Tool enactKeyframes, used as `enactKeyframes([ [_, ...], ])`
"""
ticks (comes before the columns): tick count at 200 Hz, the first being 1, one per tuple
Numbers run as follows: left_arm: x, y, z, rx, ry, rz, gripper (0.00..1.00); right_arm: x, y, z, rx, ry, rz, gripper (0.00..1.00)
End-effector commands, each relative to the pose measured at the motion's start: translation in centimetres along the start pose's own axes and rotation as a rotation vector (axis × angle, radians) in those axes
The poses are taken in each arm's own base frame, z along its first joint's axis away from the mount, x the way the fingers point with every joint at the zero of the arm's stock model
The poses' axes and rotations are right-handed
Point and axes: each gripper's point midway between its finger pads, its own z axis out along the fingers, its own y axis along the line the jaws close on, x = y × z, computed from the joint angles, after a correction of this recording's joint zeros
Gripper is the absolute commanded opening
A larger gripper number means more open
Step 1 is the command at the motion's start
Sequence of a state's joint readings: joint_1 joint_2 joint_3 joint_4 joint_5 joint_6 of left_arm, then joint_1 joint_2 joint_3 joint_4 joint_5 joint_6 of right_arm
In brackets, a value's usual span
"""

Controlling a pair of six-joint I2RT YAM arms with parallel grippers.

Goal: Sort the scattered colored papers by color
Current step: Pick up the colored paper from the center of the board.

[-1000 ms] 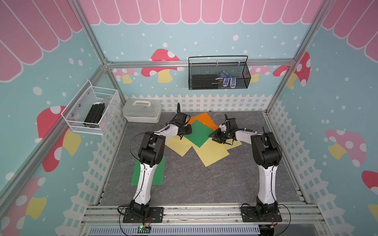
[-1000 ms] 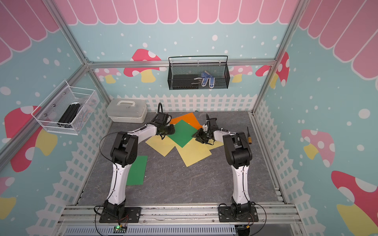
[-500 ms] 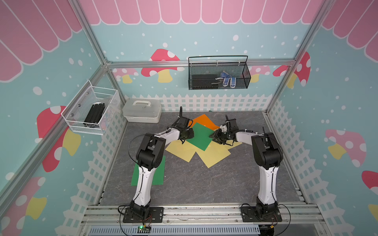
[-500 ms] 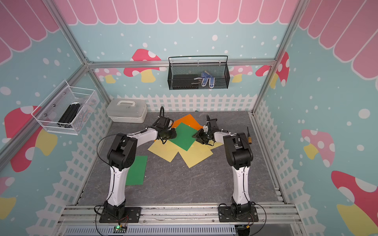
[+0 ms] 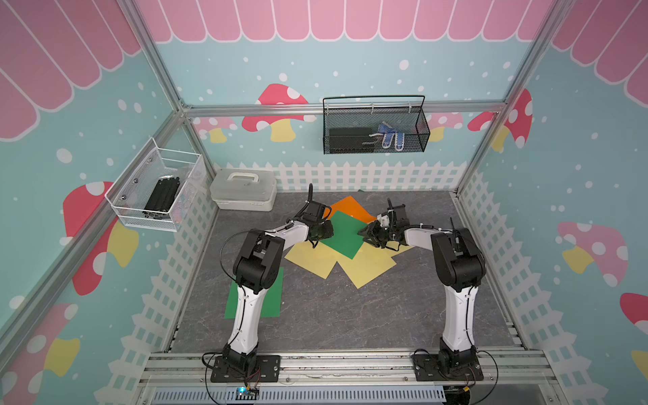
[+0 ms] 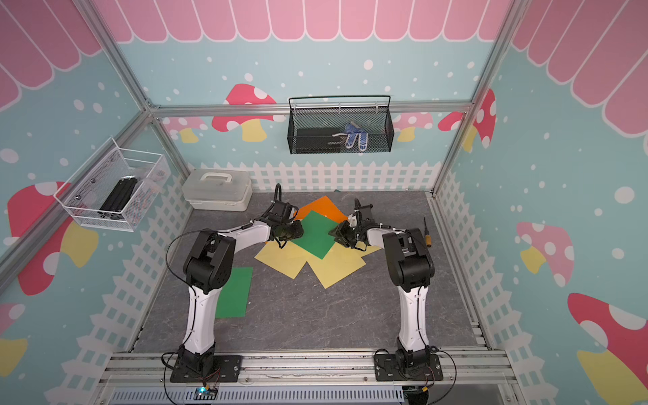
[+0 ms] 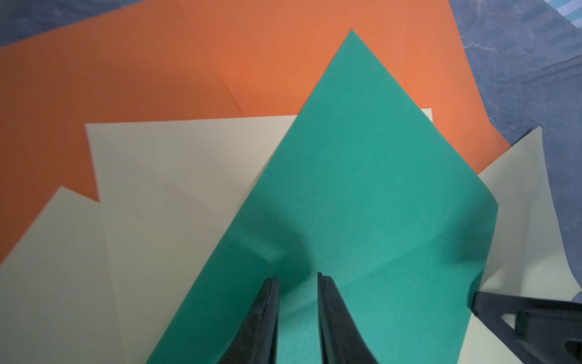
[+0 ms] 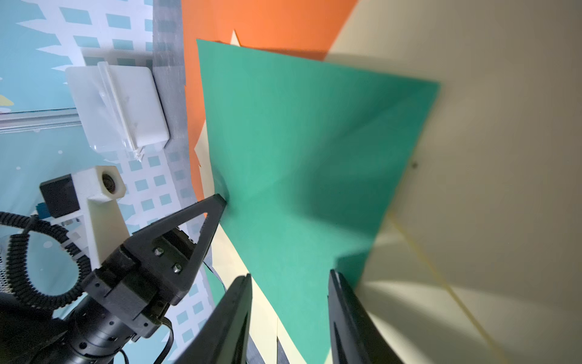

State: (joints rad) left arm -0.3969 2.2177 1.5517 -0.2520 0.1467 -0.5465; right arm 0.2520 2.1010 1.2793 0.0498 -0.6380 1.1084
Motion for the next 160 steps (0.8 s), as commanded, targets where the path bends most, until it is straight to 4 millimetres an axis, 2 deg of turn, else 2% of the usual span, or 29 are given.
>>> enactKeyframes([
  [1,5.5,3.4,1.3,-0.114,0.162,-0.047,0.26,1.1,1.2,-1.5,-0.003,-0.02,0.001,0.43],
  [25,5.4,3.3,1.3,-0.112,0.16,-0.05,0.26,1.8,0.3,-1.9,0.031,-0.039,0.013,0.43],
  [48,5.5,3.2,1.3,-0.108,0.163,-0.051,0.27,2.1,-0.9,-1.3,0.072,-0.022,0.04,0.42],
  [98,5.5,3.3,1.3,-0.107,0.164,-0.06,0.27,1.7,-2.9,-0.3,0.189,-0.011,0.033,0.41],
  [160,5.8,3.1,1.8,-0.094,0.176,-0.068,0.27,1.6,-3.9,1.3,0.239,0.024,0.023,0.4],
])
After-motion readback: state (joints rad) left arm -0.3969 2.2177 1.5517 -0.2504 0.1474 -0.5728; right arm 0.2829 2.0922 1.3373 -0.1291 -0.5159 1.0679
